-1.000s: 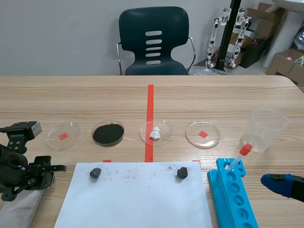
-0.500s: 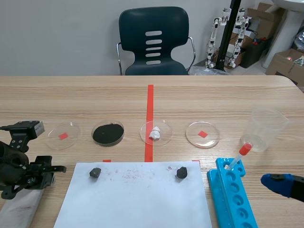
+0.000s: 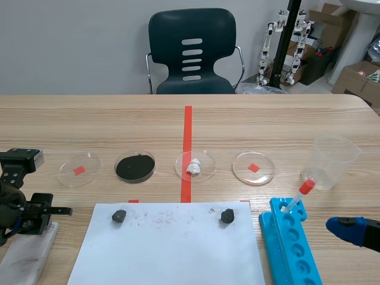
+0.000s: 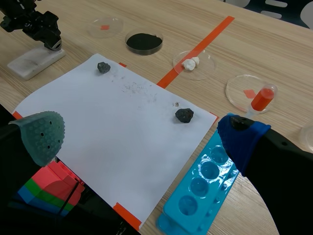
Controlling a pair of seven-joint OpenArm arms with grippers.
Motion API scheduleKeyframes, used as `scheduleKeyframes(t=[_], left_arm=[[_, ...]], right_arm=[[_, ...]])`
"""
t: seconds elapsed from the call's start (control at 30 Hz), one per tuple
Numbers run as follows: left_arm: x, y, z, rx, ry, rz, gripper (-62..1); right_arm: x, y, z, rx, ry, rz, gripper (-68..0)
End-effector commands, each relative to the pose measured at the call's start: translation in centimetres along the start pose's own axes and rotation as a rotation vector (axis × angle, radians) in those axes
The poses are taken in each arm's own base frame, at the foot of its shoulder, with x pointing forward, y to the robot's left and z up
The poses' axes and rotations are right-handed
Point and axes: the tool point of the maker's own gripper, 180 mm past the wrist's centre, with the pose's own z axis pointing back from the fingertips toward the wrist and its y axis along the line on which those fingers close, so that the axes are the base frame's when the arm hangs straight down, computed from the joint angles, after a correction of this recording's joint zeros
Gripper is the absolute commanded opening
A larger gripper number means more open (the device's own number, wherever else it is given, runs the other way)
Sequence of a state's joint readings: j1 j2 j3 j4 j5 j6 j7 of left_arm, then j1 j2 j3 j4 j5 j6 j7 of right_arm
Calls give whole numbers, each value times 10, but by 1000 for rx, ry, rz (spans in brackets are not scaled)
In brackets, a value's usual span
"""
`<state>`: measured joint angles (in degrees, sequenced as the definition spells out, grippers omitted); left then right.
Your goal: Rub the mineral on the streak plate
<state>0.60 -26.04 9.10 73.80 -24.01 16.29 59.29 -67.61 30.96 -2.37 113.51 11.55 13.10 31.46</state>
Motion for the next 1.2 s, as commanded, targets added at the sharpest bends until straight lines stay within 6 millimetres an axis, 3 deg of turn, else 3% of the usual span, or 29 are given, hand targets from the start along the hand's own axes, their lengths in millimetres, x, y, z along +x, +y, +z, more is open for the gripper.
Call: scheduleKeyframes(t=[0.0,0.27,0.57,0.77,1.17], left_arm=[[-18,29,-5,95,56,-11,-493],[-20,34,-5,121,69,-27,-493],[-21,-10,-5,-112,75,52,-493],[-18,-26,-3,-204,60,63,-493],[-13,-39,0,-278,31,34,-493]], right_arm=[[12,0,-3,2,-43,1,4],[12,0,-3,2,-43,1,4],[12,0,-3,2,-43,1,4],[12,0,-3,2,-43,1,4],[12,0,-3,2,-43,1,4]])
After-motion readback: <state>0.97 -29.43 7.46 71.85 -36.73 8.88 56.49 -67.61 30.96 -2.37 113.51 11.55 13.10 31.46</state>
